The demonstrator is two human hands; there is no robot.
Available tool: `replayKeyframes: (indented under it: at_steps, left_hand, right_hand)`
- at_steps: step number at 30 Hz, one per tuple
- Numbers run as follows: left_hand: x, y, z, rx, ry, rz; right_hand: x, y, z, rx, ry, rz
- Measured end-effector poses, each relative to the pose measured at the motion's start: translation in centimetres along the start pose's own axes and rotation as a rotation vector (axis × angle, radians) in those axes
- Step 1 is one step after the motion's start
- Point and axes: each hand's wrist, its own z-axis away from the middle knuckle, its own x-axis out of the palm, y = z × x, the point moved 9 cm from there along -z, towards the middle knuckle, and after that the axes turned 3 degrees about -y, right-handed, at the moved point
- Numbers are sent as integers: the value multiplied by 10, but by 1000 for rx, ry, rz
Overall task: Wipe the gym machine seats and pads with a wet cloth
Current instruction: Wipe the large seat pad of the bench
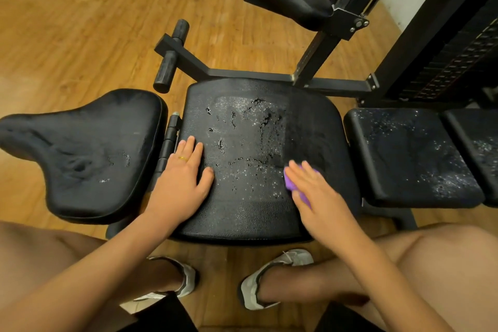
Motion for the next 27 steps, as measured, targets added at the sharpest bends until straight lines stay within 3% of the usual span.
replayKeyframes:
  at_steps: [5,15,24,27]
  left_hand:
    - [2,-6,-1,-4,4,-1]
    - [2,0,1,-2,-14,1]
    - [4,-9,0,-1,12,2]
    - [5,-11,-3,-2,8,-2]
  right_hand:
    - [12,-5,37,-20,-7,-33]
    - [-36,47,-150,185,58,96]
    - [-9,11,-25,42,42,61]
    - [-5,12,-31,42,26,90]
